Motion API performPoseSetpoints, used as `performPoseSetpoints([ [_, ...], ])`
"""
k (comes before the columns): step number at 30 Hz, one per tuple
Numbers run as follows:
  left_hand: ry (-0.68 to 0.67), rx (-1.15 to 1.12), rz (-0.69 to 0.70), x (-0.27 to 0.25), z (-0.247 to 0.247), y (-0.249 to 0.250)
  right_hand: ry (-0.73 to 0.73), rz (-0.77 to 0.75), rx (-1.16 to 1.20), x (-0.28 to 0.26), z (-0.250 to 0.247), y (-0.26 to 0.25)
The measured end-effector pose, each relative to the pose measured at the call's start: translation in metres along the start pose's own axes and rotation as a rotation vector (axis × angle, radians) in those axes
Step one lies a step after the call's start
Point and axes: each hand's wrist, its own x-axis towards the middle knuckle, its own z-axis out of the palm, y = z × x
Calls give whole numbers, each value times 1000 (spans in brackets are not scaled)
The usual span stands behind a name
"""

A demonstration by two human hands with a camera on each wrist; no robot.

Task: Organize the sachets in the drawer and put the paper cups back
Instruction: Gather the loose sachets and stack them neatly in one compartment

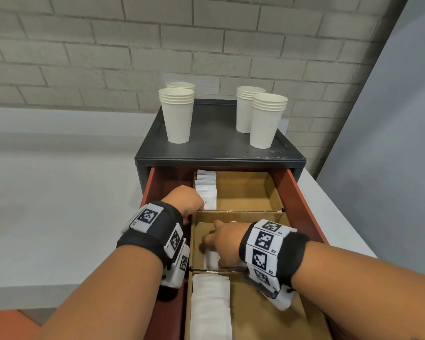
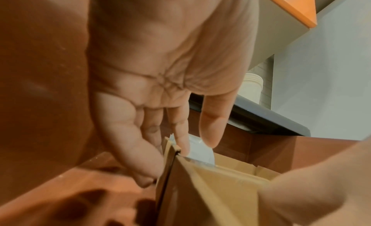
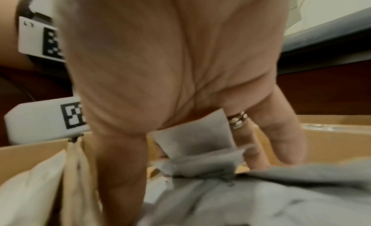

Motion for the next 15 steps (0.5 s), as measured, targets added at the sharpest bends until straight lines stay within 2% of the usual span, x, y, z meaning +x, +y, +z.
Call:
performPoseSetpoints([
  [4, -48, 8, -54, -1, 0, 0, -74, 79, 21, -9, 6, 16],
  [9, -108, 16, -85, 2, 1, -3, -69, 148, 194, -22, 15, 33],
  [12, -119, 47, -45, 2, 3, -6, -82, 162, 113, -22, 16, 30],
  [15, -76, 84, 23, 4, 6, -9, -65, 159, 22, -21, 16, 27],
])
